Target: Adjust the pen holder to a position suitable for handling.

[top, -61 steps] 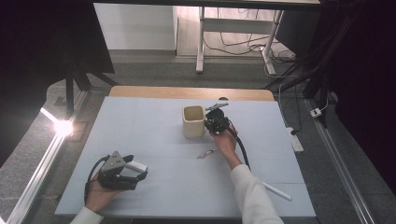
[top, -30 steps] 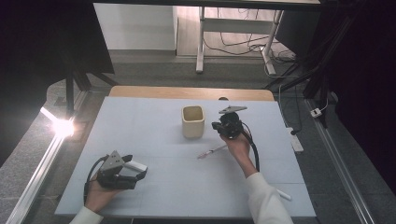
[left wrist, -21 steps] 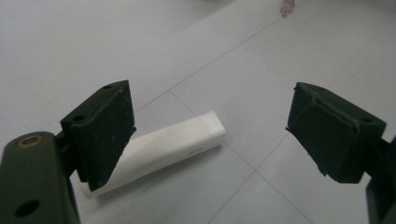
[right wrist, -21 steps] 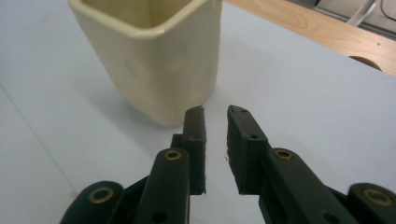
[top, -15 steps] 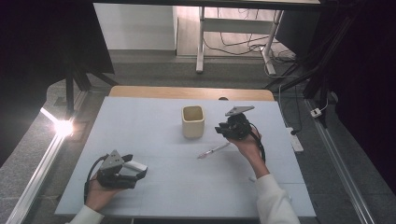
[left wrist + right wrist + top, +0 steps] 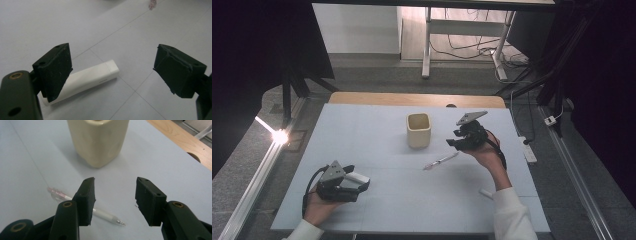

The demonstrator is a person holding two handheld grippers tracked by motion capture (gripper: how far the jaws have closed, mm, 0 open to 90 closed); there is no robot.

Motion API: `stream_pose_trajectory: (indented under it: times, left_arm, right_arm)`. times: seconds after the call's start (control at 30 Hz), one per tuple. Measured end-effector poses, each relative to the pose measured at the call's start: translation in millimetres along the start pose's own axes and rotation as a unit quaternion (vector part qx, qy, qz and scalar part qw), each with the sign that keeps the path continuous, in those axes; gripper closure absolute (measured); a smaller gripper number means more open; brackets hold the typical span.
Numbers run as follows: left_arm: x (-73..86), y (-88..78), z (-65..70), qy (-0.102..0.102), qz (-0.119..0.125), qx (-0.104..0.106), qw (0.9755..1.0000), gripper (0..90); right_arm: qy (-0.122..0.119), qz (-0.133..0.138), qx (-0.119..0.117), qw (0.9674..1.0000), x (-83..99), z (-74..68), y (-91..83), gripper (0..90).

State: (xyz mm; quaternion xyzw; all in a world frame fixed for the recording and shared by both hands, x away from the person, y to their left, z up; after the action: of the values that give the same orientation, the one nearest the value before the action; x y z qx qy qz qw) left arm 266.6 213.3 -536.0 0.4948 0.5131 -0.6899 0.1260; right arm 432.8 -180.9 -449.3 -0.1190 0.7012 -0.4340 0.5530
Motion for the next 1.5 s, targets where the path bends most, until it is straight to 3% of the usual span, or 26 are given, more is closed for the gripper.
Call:
stream_pose_trajectory:
  times: [0.1, 0.23, 0.37, 0.47, 0.63, 0.77, 0.97, 1.2, 1.4, 1.5]
  left_arm:
    - [-1.2, 1.7, 1.0, 0.004, -0.002, -0.002, 1.0000, 14.5]
    - [-1.4, 3.6, 2.8, 0.009, -0.005, -0.002, 0.9999, 14.5]
    - [-0.2, 5.8, 2.6, 0.012, -0.008, -0.001, 0.9999, 14.6]
    - [1.0, 6.2, 2.4, 0.014, -0.010, 0.000, 0.9999, 14.6]
    - [0.2, 2.1, 4.2, 0.012, -0.001, 0.005, 0.9999, 14.6]
    - [-0.2, 2.7, 5.9, 0.015, -0.003, 0.005, 0.9999, 14.6]
    - [-2.7, 3.4, 5.1, 0.013, -0.002, 0.004, 0.9999, 14.6]
    - [-2.6, 3.5, 5.5, 0.013, -0.003, 0.009, 0.9999, 14.5]
    - [-1.7, 1.8, 5.4, 0.013, -0.002, 0.009, 0.9999, 14.5]
    - [-2.2, 0.9, 5.9, 0.013, 0.000, 0.009, 0.9999, 14.5]
  right_arm:
    - [-0.014, -0.019, 0.002, 0.9997, 3.0, -1.8, -0.5, 46.9]
    - [-0.024, -0.022, 0.002, 0.9995, 5.6, -2.8, -1.8, 46.8]
    - [-0.029, -0.017, -0.017, 0.9993, 4.2, -4.3, -2.0, 46.9]
    - [-0.044, -0.034, -0.033, 0.9979, 3.9, -5.9, -0.6, 46.9]
    - [-0.066, -0.063, -0.043, 0.9949, 3.6, -6.6, 8.3, 45.9]
    - [-0.094, -0.099, -0.051, 0.9894, 9.8, -8.4, 16.9, 45.8]
    - [-0.112, -0.125, -0.054, 0.9844, 14.8, -10.5, 23.1, 43.8]
    - [-0.122, -0.128, -0.058, 0.9826, 17.3, -10.9, 29.0, 41.3]
    - [-0.120, -0.124, -0.079, 0.9818, 15.1, -8.1, 38.1, 37.5]
    - [-0.127, -0.135, -0.086, 0.9789, 13.3, -5.7, 42.5, 37.3]
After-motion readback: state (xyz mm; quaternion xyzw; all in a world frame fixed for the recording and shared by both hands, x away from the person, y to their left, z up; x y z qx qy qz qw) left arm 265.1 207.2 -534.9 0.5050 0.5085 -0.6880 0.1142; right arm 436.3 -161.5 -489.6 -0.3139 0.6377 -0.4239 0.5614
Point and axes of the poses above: each handheld gripper's, and its own axes: y roughly forward along the jaws, x roughly out of its underside, z roughly to its right, the point moved 2 cm from there along y, roughly forward along the jaws, and after that the axes turned 9 degrees about -x, right-handed, at the moved point
